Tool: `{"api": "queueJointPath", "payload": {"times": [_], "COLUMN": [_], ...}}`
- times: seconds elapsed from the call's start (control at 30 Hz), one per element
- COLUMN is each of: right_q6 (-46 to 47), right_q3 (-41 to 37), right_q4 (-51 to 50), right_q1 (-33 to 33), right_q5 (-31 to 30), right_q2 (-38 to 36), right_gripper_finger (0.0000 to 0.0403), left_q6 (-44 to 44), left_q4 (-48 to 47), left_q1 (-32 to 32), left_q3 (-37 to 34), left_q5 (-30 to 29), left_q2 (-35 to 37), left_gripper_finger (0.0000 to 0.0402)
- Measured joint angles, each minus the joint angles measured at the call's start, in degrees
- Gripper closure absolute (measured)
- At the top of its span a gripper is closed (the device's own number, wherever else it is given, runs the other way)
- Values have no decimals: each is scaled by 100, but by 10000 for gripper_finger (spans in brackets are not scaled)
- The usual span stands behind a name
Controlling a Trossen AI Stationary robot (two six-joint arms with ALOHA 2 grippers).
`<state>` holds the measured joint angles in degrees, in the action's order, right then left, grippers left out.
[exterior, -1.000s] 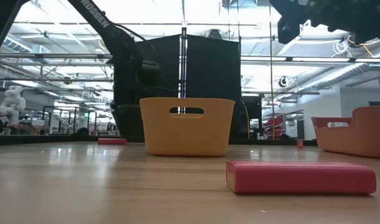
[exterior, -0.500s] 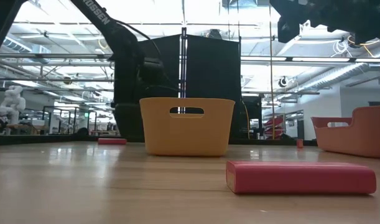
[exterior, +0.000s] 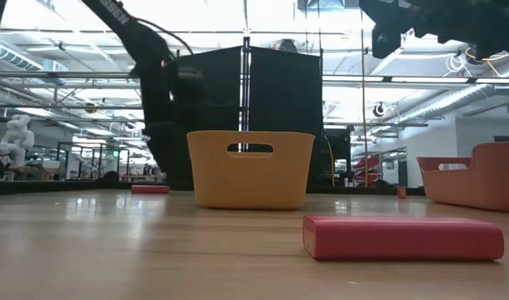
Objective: Sort blocks
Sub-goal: Put the orange wooden block into the orange bin
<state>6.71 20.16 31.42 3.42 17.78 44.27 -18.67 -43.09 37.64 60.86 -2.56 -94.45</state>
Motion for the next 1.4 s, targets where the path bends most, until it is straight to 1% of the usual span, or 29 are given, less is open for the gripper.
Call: {"api": "queueJointPath", "payload": {"times": [0.13, 0.27, 0.63, 0.73, 0.8, 0.87, 1.03, 1.1, 1.23, 1.33, 1.4], "right_q6": [-32, -36, -34, -29, -16, -15, -11, 8, 10, 10, 10], "right_q3": [0, 0, 0, 0, 0, 0, 0, 0, 0, 0, 0], "right_q4": [-4, -40, -37, -35, -33, -13, 7, 7, 2, 0, 0], "right_q1": [0, 0, 0, 0, 0, 0, 0, 0, 0, 0, 0], "right_q5": [13, 36, 35, 35, 35, 35, 35, 35, 35, 35, 35], "right_q2": [0, 0, 0, 0, 0, 0, 0, 0, -2, -2, -2], "right_gripper_finger": [234, 234, 234, 234, 234, 234, 234, 234, 234, 234, 234], "left_q6": [-188, -429, -473, -467, -459, -417, -419, -408, 37, 182, 187], "left_q4": [510, 683, 675, 668, 655, 600, 497, 443, 437, 405, 578], "left_q1": [216, 285, 289, 283, 281, 278, 269, 270, 242, 63, -121], "left_q3": [-332, -369, -337, -339, -330, -286, -169, -115, 33, 135, 164], "left_q5": [93, 52, -18, -23, -23, -18, 4, 26, 338, 750, 1041], "left_q2": [-116, -206, -774, -819, -820, -800, -796, -797, -815, -721, -574], "left_gripper_finger": [214, 214, 214, 216, 227, 245, 311, 332, 335, 335, 335]}}
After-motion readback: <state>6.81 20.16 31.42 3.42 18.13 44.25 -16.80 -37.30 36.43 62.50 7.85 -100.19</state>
